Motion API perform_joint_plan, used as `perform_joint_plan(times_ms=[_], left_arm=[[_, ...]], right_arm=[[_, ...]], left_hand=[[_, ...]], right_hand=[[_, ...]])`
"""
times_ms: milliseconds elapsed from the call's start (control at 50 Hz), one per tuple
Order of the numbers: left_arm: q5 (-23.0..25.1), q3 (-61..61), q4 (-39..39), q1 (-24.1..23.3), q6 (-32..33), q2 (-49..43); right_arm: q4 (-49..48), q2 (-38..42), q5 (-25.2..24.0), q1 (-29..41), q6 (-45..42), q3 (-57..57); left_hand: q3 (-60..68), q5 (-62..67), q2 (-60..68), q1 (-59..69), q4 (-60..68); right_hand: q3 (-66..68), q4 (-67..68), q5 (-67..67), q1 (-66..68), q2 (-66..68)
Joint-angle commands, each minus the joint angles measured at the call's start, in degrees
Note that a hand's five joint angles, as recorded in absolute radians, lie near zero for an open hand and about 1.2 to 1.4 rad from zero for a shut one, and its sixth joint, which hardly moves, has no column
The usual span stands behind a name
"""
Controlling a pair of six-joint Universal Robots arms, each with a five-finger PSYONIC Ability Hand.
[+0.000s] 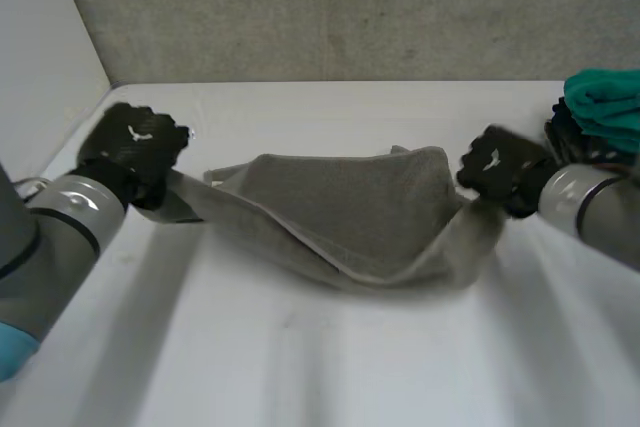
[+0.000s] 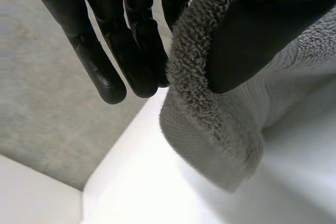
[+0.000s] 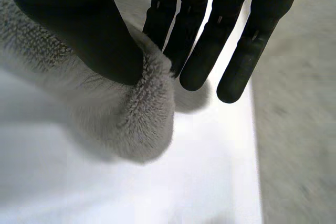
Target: Fold the laundry.
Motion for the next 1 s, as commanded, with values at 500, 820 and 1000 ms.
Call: perform_joint_plan(times_ms=[500, 820, 1000], left_arm=[[0.4, 1.8, -10.6, 4.5, -3.6, 21.7], [0.6, 7.1, -3.8, 4.8, -8.8, -1.7], [-0.6, 29.6, 1.1, 2.6, 1.4, -24.4]], right_arm=[[18.4, -26.3, 8.5, -9.7, 16.7, -8.7], [15.9, -7.1, 10.8, -4.9, 15.5, -9.9], [5.2, 8.2, 18.5, 0.7, 15.6, -22.5]], left_hand=[[11.6, 14.0, 11.4, 14.0, 11.3], [11.6, 14.0, 11.4, 14.0, 11.3], [11.6, 14.0, 11.4, 14.0, 11.3]], right_hand=[[11.6, 11.2, 13.9, 15.5, 12.4], [11.6, 11.2, 13.9, 15.5, 12.4], [11.6, 11.2, 13.9, 15.5, 12.4]])
